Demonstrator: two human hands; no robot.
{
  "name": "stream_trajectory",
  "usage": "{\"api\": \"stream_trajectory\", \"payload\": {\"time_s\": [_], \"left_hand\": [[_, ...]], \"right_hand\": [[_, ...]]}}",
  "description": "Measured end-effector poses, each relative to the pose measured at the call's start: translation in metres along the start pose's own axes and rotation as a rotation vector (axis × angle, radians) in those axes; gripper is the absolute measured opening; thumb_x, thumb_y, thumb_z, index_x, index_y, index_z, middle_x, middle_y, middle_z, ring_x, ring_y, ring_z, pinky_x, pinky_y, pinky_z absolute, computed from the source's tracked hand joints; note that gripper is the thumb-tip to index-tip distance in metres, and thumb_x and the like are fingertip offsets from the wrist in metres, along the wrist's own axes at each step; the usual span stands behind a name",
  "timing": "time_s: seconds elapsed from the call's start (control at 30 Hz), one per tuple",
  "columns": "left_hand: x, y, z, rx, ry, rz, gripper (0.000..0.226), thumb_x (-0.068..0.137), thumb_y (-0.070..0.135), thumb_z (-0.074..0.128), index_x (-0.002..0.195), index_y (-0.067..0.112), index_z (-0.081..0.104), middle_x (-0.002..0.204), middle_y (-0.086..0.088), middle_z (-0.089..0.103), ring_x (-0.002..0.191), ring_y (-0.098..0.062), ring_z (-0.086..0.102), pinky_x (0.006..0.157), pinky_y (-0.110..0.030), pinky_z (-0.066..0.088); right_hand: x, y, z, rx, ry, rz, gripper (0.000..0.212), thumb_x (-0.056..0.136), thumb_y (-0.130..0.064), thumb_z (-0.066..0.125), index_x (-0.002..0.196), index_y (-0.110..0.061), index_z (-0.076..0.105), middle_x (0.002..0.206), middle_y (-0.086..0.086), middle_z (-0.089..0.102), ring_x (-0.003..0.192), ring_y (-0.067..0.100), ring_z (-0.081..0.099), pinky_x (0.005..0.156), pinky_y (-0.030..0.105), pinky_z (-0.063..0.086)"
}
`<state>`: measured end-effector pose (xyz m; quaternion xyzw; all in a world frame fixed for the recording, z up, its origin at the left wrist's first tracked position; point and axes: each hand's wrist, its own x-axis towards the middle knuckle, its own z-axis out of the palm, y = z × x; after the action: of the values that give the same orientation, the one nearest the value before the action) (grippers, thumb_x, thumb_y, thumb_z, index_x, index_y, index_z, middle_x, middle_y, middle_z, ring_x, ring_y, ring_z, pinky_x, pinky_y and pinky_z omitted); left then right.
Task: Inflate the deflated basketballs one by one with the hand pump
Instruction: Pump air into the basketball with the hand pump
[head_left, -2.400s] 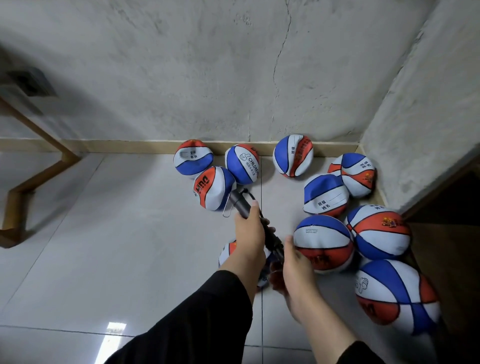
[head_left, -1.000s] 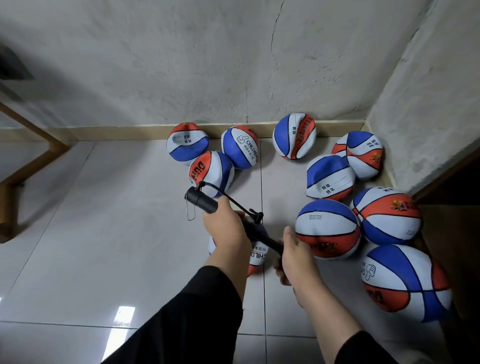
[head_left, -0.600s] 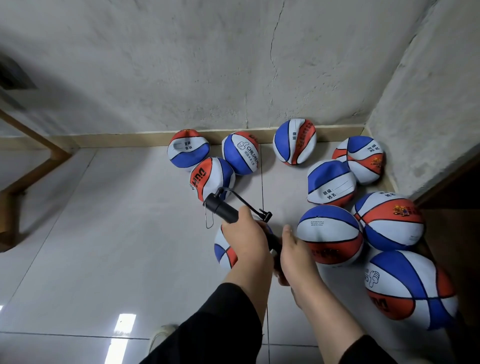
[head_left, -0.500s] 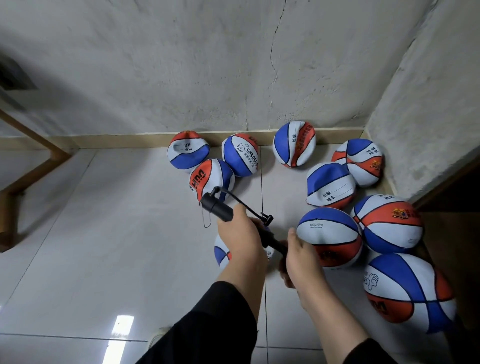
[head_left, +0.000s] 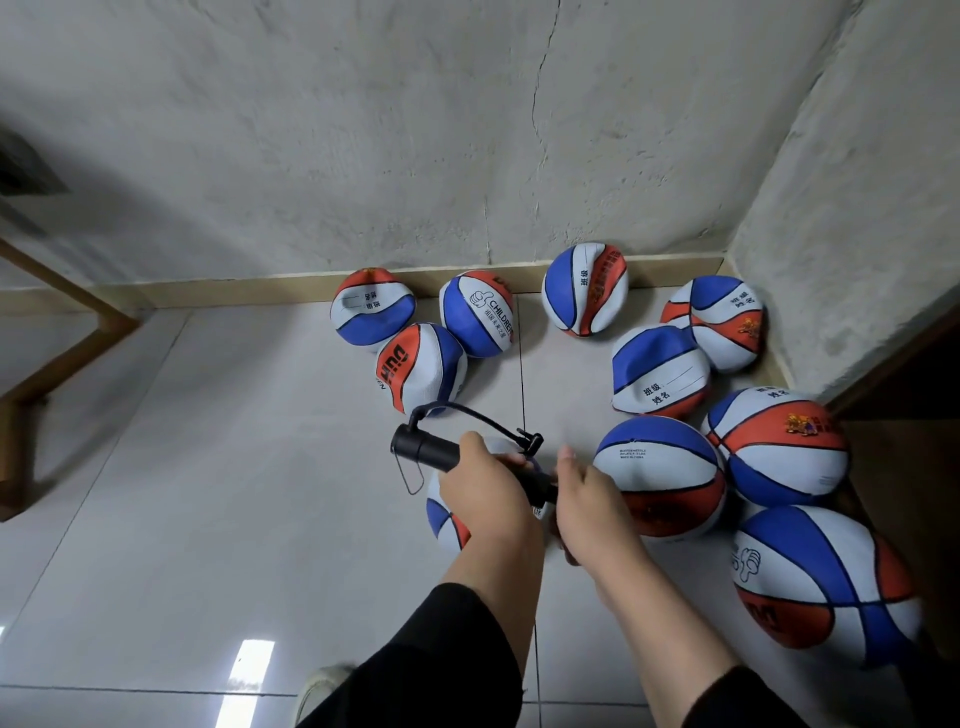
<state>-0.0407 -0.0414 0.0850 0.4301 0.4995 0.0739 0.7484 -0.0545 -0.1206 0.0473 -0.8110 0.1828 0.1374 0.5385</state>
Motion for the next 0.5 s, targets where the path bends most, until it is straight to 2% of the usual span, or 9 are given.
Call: {"api": "stream_trajectory", "payload": {"time_s": [0.1,0.2,0.3,0.37,0.4,0.5], "left_hand": [[0.002,0.007,0.002,0.0,0.0,0.006,0.028,0.093,0.018,0.052,0.067,0.007,0.053,0.048,-0.008,0.056,0.036,-0.02,0.051,0.041,-0.022,0.044],[0.019,0.018,0.006,-0.03,0.009,0.013,0.019,0.097,0.023,0.054,0.088,0.007,0.054,0.051,-0.007,0.059,0.035,-0.018,0.054,0.038,-0.024,0.045],[0.032,0.023,0.004,0.0,0.013,0.03,0.021,0.095,0.028,0.055,0.094,0.007,0.056,0.054,-0.007,0.061,0.041,-0.02,0.056,0.043,-0.029,0.051],[0.031,0.02,0.007,0.011,-0.009,0.02,0.024,0.092,0.03,0.055,0.088,0.006,0.056,0.054,-0.009,0.062,0.046,-0.026,0.057,0.056,-0.043,0.059],[0.029,0.016,0.008,0.006,-0.016,0.01,0.025,0.091,0.029,0.054,0.084,0.005,0.057,0.054,-0.01,0.061,0.046,-0.028,0.056,0.06,-0.046,0.059],[0.015,0.002,0.01,0.003,-0.019,-0.002,0.029,0.092,0.025,0.051,0.076,0.001,0.057,0.056,-0.013,0.062,0.047,-0.028,0.057,0.052,-0.033,0.052]], "right_hand": [[0.0,0.005,0.0,0.035,-0.02,0.019,0.051,0.11,-0.044,0.031,0.08,-0.016,0.06,0.068,-0.001,0.057,0.072,0.026,0.057,0.067,0.029,0.039],[0.008,0.015,-0.014,0.118,0.003,0.116,0.049,0.108,-0.05,0.034,0.094,-0.015,0.066,0.056,0.006,0.055,0.05,0.024,0.049,0.05,0.028,0.037],[0.007,0.021,-0.026,0.17,-0.017,0.211,0.051,0.107,-0.052,0.033,0.103,-0.014,0.066,0.053,0.01,0.052,0.039,0.02,0.039,0.041,0.022,0.028],[0.008,0.021,-0.021,0.179,-0.022,0.22,0.051,0.108,-0.051,0.031,0.101,-0.013,0.064,0.053,0.009,0.051,0.039,0.02,0.04,0.041,0.021,0.029],[0.008,0.018,-0.017,0.168,-0.007,0.205,0.051,0.108,-0.051,0.031,0.098,-0.014,0.064,0.055,0.009,0.052,0.043,0.021,0.044,0.044,0.023,0.033],[0.014,0.013,-0.005,0.061,0.029,0.087,0.056,0.107,-0.05,0.028,0.098,-0.008,0.065,0.072,0.013,0.058,0.07,0.03,0.056,0.066,0.038,0.042]]}}
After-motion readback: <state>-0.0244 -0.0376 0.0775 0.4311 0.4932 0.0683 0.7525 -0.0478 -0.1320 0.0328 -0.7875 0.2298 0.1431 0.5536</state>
